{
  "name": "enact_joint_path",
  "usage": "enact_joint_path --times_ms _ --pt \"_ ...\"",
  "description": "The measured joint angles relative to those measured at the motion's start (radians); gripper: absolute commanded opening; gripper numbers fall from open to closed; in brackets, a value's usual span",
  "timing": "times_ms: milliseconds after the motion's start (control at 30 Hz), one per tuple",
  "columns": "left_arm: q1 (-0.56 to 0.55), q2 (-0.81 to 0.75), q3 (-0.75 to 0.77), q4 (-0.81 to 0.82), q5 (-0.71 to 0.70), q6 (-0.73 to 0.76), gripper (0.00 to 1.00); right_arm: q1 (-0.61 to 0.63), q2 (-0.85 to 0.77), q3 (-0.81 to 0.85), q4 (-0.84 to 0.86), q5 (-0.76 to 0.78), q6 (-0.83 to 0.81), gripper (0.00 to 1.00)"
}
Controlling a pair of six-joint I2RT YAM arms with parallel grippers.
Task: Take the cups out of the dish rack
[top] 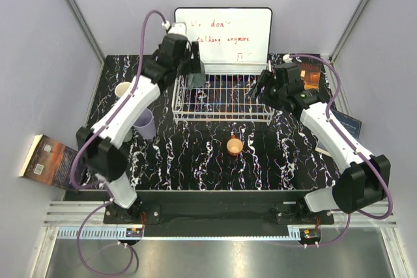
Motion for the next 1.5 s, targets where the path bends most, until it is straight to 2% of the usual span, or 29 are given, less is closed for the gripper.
enact_joint_path --times_ms 167,433,533,667,1033,1500 --pt "0.083 0.208 0.207 0.002 0.022 0.003 0.88 -0.001 0.0 -0.014 0.002 -0.045 0.006 0.75" --pt "0.151 0.393 0.296 -0.013 0.089 0.024 0.93 -0.001 -0.003 -0.054 -0.002 -0.071 0.008 0.75" --pt "0.162 0.441 0.34 -0.012 0.104 0.045 0.99 -0.001 -0.003 -0.059 -0.004 -0.071 0.006 0.75" --pt "0.165 0.484 0.383 0.003 0.115 0.059 0.99 -0.001 -0.003 -0.059 -0.011 -0.07 0.0 0.75" --pt "0.162 0.505 0.317 0.108 0.206 0.059 0.99 -0.001 -0.003 -0.069 -0.05 -0.069 -0.017 0.75" --pt "0.152 0.583 0.28 0.224 0.242 0.071 0.99 -0.001 -0.003 -0.076 -0.055 -0.063 -0.035 0.75"
